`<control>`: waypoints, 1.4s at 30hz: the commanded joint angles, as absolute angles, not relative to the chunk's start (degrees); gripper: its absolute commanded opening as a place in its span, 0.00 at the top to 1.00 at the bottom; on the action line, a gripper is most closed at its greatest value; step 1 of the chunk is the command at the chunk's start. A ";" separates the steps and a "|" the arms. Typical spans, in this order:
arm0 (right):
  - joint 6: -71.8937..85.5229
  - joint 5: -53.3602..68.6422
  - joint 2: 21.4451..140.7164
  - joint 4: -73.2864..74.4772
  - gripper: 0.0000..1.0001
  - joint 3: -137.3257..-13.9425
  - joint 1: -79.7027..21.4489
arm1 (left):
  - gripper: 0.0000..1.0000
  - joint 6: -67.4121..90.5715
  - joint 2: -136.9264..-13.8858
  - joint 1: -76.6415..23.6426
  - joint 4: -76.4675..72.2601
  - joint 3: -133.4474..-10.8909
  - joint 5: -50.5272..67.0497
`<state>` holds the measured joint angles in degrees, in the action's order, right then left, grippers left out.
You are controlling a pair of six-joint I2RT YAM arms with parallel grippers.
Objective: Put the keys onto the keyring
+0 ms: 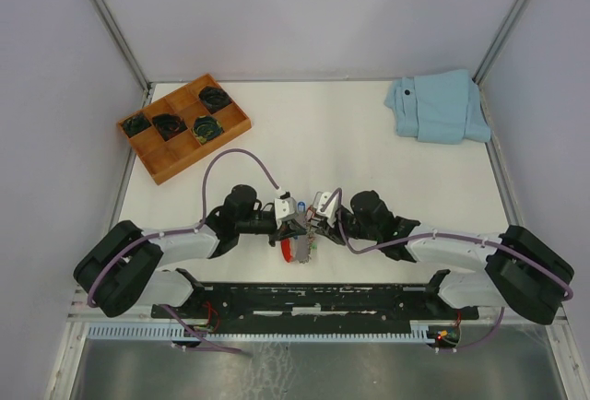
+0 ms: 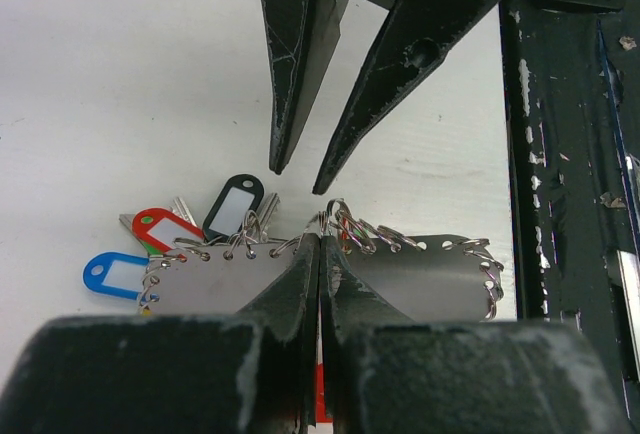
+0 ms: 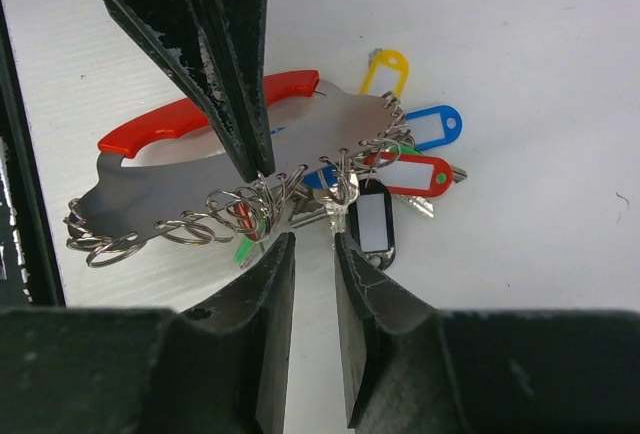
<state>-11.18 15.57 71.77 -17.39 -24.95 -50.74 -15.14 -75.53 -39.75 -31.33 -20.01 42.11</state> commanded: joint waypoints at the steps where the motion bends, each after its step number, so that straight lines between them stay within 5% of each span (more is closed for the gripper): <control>1: -10.54 19.49 72.95 -21.89 0.69 -27.02 -50.55 | 0.97 -17.61 -75.59 -40.07 -33.41 -22.20 43.07; 23: -9.03 27.31 71.00 -17.97 0.54 -25.51 -50.71 | 0.97 -14.31 -75.55 -40.00 -38.07 -20.71 40.20; 32: -5.91 17.24 65.74 -13.08 0.67 -23.69 -50.41 | 0.97 -14.44 -75.06 -40.07 -38.23 -20.48 40.09; 42: -0.46 18.64 73.25 -24.03 0.64 -21.86 -50.47 | 0.97 -13.67 -74.70 -40.01 -39.59 -19.93 39.64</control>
<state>-3.18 18.92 71.55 -16.93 -21.93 -50.52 -14.98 -76.01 -39.94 -34.72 -19.97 40.03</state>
